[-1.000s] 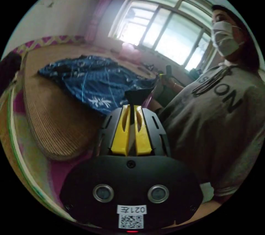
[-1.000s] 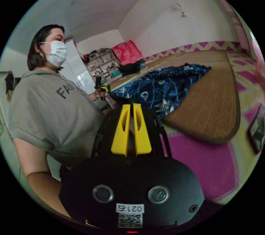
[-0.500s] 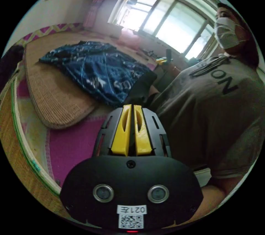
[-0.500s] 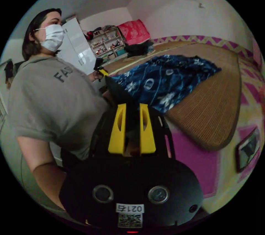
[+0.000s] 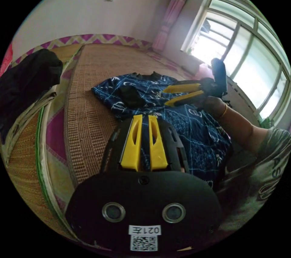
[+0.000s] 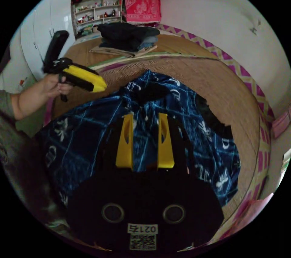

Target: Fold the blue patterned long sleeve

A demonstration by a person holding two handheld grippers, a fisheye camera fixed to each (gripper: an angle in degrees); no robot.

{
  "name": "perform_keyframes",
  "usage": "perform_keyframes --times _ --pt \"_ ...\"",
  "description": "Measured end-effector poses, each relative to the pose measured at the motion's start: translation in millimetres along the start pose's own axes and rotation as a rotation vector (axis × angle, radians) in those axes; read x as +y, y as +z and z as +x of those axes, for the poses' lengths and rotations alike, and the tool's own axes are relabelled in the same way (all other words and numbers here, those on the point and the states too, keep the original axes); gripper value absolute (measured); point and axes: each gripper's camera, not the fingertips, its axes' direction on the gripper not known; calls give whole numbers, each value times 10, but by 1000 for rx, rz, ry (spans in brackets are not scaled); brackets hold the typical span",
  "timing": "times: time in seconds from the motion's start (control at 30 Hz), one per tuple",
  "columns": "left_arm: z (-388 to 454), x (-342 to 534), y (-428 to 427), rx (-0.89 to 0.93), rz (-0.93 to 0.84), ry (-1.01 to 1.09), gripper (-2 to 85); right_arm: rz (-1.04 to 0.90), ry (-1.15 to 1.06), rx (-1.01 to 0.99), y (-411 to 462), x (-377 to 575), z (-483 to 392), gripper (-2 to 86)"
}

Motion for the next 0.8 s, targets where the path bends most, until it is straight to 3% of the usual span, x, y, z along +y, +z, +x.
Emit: perform_keyframes --times 0.17,0.3,0.53,0.67,0.8 --pt "315 59 205 -204 -25 -115 19 -113 -57 126 534 -620 -209 94" --pt "577 47 297 -341 -33 -130 -5 -54 29 126 327 -611 -6 38" --pt "1220 -178 451 -206 93 -17 -9 362 391 -87 -1599 197 1308 -3" --pt "1700 -502 791 -201 34 53 -7 579 597 -4 -3193 1412 2239 -3" --pt "2154 -741 1167 -148 -31 132 -1 650 775 172 -4428 2690 2930 -4"
